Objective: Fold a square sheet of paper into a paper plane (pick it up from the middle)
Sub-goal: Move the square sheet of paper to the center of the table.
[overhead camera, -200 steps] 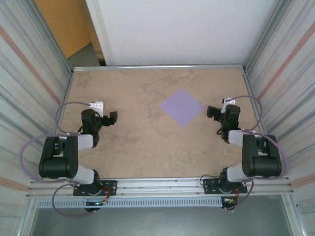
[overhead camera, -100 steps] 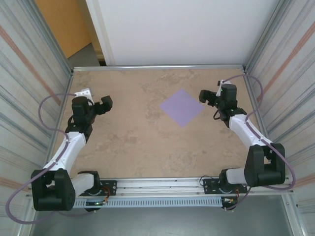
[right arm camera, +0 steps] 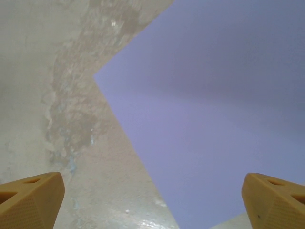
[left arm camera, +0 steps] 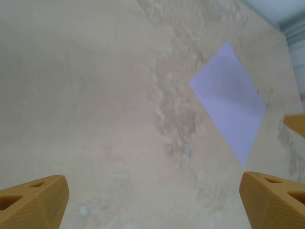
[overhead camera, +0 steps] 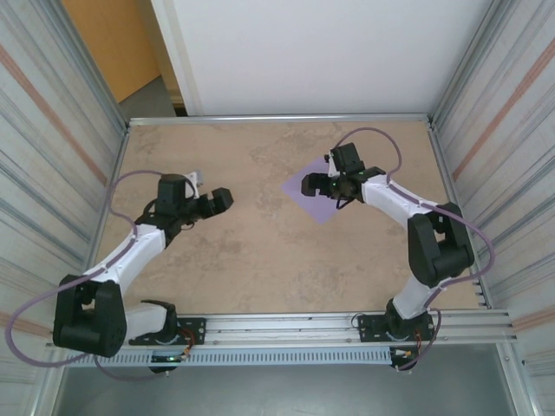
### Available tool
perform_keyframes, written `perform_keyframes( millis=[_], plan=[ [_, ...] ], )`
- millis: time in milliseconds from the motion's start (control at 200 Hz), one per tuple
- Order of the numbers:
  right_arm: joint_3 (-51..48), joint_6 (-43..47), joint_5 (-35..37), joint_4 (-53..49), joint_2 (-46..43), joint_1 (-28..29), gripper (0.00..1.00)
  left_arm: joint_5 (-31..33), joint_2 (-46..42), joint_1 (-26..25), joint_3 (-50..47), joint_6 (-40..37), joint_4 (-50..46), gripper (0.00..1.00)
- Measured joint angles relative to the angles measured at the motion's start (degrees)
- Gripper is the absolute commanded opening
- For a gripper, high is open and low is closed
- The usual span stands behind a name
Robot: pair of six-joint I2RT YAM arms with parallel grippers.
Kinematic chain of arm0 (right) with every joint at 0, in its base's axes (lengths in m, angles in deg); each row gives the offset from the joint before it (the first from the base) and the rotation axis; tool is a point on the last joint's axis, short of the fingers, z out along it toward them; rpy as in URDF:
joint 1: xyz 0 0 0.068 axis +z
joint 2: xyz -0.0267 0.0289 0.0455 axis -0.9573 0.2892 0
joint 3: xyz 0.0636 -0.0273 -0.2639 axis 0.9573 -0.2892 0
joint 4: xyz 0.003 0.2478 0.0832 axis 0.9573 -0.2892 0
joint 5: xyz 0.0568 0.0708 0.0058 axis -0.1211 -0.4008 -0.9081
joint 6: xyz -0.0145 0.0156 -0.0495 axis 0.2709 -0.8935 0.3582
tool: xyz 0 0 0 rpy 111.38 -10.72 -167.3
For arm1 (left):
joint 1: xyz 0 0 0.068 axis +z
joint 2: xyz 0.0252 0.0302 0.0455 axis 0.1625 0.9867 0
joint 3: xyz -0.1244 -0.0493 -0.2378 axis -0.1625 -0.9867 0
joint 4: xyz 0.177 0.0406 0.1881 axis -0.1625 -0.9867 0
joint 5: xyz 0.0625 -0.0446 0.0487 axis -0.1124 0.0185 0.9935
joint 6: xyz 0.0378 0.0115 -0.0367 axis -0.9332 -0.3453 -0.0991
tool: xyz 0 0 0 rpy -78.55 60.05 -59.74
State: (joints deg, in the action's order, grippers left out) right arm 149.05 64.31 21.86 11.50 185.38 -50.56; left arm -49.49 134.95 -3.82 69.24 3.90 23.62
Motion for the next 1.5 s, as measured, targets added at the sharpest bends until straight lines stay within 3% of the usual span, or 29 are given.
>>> perform_keyframes(
  millis=[321, 737, 1092, 1498],
  plan=[
    [3.52, -1.75, -1.11, -4.85, 6.08, 0.61, 0.79, -0.20, 6.40, -7.89, 1.68, 2.14, -0.44, 0.88],
    [13.77, -1.51, 2.08, -9.68, 16.24, -0.17, 0.71, -1.88, 8.72, -8.24, 1.70, 4.52, 0.81, 0.81],
    [27.56, -1.53, 3.39, -10.93, 26.51, -9.35, 0.70, -4.09, 11.67, -8.35, 2.45, 6.34, 1.64, 0.74],
    [25.22, -4.52, 5.46, -11.89, 26.71, -10.10, 0.65, -5.14, 14.56, -9.53, 2.97, 8.92, 4.17, 0.62]
  ],
)
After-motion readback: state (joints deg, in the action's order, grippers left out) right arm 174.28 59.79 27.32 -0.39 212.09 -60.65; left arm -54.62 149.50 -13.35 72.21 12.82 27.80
